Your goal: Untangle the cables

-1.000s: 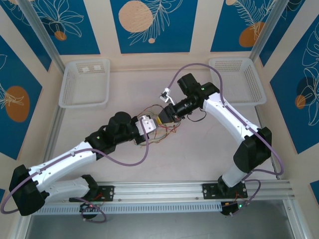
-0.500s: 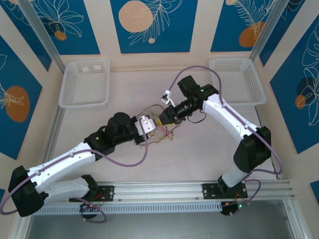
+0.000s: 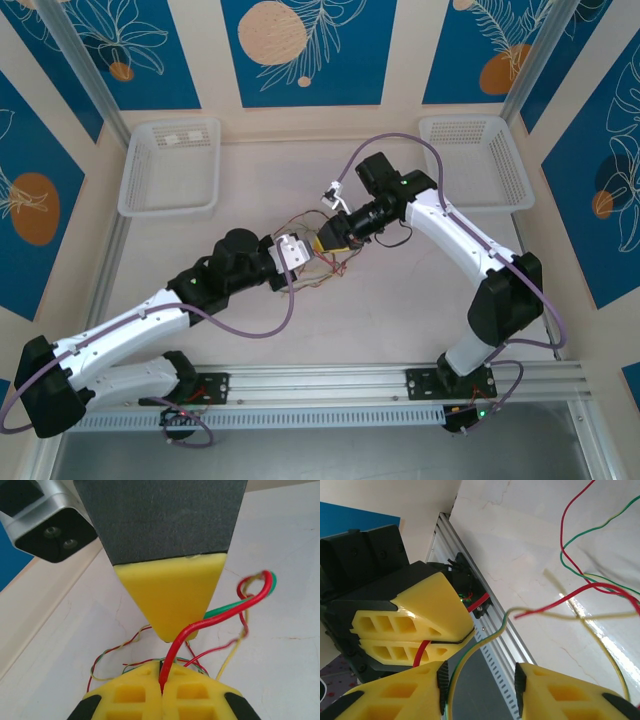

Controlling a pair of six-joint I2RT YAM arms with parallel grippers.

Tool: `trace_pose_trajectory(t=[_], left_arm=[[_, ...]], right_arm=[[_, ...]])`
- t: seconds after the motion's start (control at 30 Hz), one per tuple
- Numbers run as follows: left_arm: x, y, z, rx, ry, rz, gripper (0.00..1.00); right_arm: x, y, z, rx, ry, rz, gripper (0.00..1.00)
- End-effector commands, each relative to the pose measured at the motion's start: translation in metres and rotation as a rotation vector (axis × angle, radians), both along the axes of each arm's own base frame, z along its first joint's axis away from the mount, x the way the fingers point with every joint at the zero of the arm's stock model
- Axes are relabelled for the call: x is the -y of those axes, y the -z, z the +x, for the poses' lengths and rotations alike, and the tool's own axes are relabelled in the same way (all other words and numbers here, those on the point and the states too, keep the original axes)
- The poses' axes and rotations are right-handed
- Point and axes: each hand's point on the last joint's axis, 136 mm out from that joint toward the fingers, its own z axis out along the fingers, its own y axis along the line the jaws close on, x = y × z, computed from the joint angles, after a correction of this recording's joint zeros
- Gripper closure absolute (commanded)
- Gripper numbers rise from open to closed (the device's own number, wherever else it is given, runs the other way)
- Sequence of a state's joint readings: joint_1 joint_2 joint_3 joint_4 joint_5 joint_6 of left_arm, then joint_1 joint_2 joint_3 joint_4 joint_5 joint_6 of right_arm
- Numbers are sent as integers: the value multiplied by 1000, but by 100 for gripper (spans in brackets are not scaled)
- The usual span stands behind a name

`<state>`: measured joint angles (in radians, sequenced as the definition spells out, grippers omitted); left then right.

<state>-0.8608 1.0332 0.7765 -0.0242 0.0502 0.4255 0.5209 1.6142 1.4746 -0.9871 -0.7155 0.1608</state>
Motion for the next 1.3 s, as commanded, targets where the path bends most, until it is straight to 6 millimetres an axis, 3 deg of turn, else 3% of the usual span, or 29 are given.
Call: trace_pose_trajectory(t=[0.0, 0.27, 0.5, 0.6, 0.7, 0.83, 0.87, 0.93, 1.1, 1.17, 1.27], left_arm=[[3, -14, -2, 33, -3, -47, 100], [6, -15, -2, 38, 4, -57, 100], [9, -11, 0, 35, 1, -40, 100], [9, -12, 0, 35, 1, -44, 100], [9, -14, 0, 40, 1, -52, 100], [9, -15, -1, 43, -3, -49, 100], [9, -16, -1, 43, -4, -50, 100], [7, -19, -3, 48, -5, -56, 100], [4, -17, -4, 57, -15, -68, 100], [5, -19, -4, 59, -12, -74, 100], [6, -23, -4, 69, -10, -76, 100]], right_arm=[[-6, -7, -8, -71, -32, 76, 57], [-17, -14, -10, -159, -58, 194, 53], [-27, -18, -20, -224, -90, 244, 55], [-28, -3, -21, -246, -77, 191, 55], [-27, 10, -19, -272, -54, 159, 66], [-29, 17, -15, -295, -35, 145, 68], [-30, 19, -15, -302, -30, 142, 67], [-31, 22, -15, -316, -25, 136, 56], [-34, 32, -19, -343, -34, 117, 52], [-36, 34, -19, -346, -38, 112, 55], [-39, 33, -16, -333, -37, 110, 73]])
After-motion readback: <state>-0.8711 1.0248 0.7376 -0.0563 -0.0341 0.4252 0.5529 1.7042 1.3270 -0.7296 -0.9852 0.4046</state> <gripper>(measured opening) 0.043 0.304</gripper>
